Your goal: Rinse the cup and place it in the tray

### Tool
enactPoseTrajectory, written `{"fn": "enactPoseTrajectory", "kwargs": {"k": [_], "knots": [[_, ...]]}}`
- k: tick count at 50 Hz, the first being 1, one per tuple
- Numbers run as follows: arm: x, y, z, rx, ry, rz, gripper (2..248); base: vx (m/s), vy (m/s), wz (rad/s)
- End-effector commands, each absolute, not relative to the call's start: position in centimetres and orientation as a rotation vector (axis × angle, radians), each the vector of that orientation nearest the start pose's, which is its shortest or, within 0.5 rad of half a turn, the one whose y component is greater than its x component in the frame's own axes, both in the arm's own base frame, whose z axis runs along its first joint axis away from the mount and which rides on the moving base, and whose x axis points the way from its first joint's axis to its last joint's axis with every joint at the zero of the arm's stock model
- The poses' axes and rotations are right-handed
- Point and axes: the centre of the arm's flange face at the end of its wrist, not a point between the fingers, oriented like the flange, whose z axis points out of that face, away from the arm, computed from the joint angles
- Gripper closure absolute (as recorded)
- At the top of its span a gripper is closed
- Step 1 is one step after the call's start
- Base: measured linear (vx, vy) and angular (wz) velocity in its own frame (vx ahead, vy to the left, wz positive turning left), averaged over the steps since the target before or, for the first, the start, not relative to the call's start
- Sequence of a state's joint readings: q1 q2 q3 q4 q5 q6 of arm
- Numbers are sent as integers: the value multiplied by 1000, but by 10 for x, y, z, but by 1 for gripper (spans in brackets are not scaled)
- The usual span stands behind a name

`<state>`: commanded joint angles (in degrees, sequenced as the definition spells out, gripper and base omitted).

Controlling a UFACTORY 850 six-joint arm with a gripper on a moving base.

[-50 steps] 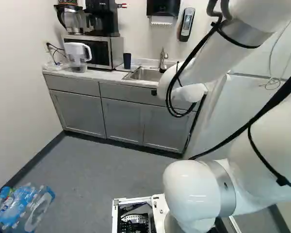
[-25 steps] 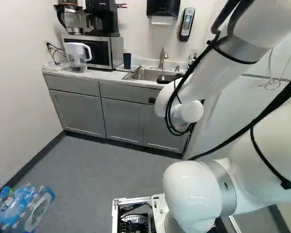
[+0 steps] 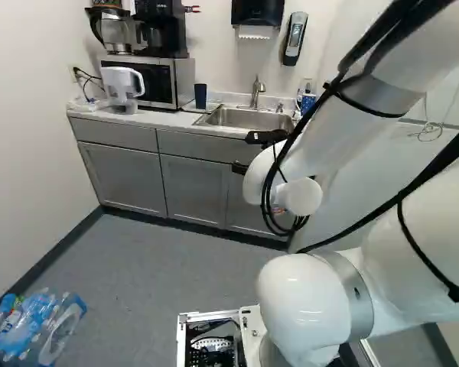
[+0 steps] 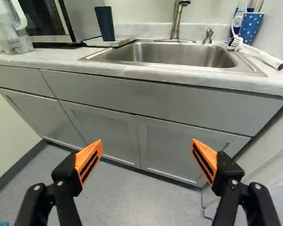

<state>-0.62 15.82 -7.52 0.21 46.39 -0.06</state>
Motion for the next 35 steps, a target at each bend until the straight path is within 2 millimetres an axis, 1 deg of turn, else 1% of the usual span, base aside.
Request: {"fn": "enactPoseTrajectory", "kwargs": {"k": [18, 35], "knots": [[273, -1, 368, -2563, 4, -1819, 3, 0, 0, 0], [270, 0, 366, -2558, 0, -1824, 3, 0, 0, 0]]}}
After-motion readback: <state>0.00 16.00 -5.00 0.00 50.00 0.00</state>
